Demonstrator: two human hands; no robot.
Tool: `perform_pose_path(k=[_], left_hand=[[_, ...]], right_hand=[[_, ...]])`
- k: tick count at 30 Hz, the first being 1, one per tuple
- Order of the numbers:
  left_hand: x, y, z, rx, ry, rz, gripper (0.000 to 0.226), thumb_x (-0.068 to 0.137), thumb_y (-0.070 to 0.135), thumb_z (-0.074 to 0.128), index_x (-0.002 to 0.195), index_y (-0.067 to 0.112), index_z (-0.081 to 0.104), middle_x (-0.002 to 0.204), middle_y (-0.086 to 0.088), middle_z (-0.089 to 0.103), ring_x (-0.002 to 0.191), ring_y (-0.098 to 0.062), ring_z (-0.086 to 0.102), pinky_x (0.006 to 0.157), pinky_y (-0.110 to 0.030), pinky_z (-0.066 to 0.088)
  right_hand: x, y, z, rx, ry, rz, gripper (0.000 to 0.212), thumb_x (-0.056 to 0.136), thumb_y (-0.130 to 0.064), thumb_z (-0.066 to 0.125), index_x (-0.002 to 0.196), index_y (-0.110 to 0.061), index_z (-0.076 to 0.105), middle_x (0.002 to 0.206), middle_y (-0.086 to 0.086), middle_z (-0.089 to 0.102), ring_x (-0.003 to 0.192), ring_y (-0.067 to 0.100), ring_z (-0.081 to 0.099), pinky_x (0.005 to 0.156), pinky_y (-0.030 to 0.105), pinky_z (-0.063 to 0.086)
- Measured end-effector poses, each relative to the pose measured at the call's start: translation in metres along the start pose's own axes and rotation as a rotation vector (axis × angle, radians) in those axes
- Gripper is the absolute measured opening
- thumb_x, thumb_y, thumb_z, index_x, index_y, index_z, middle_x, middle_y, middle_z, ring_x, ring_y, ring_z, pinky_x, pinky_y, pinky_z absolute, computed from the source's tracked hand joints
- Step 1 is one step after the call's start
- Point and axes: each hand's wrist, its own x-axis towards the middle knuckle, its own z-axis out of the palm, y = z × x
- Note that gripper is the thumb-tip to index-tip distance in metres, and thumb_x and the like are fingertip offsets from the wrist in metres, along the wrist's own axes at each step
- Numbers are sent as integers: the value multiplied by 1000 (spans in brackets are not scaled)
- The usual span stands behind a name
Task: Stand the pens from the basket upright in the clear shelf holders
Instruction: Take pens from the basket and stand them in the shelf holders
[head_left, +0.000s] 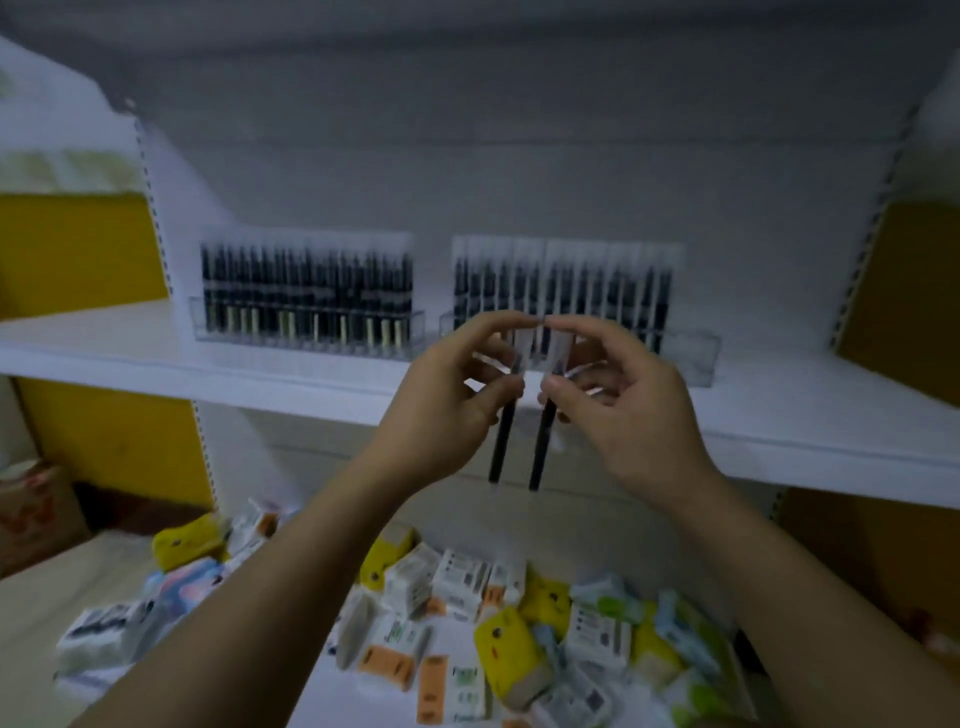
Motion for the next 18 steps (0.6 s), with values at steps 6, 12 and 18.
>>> perform_pose_path(k=[6, 12, 18], left_hand=[[44, 29, 19, -38, 3, 65, 44, 91, 8, 60, 122, 39, 53, 98, 5, 61, 80, -9, 65, 69, -31, 59], [84, 48, 34, -134, 26, 92, 42, 89, 12, 63, 122, 36, 54, 100, 6, 61, 78, -11, 68, 68, -31, 60], [122, 54, 57, -88, -13, 130, 41, 89, 7, 64, 115, 36, 53, 113, 9, 57, 79, -4, 68, 65, -15, 56]], right_hand=[[29, -6, -52, -60, 83, -57, 43, 84, -9, 71, 113, -40, 62, 86, -9, 64, 80, 14, 65, 72, 38, 59], [56, 0, -96, -98, 153, -67, 41, 86, -8, 67, 118, -33, 60, 92, -2, 65, 83, 20, 68, 72, 40, 61], [91, 15, -127, -122, 208, -39, 41, 85, -3, 65, 114, -31, 57, 95, -4, 67, 81, 19, 69, 72, 45, 60]])
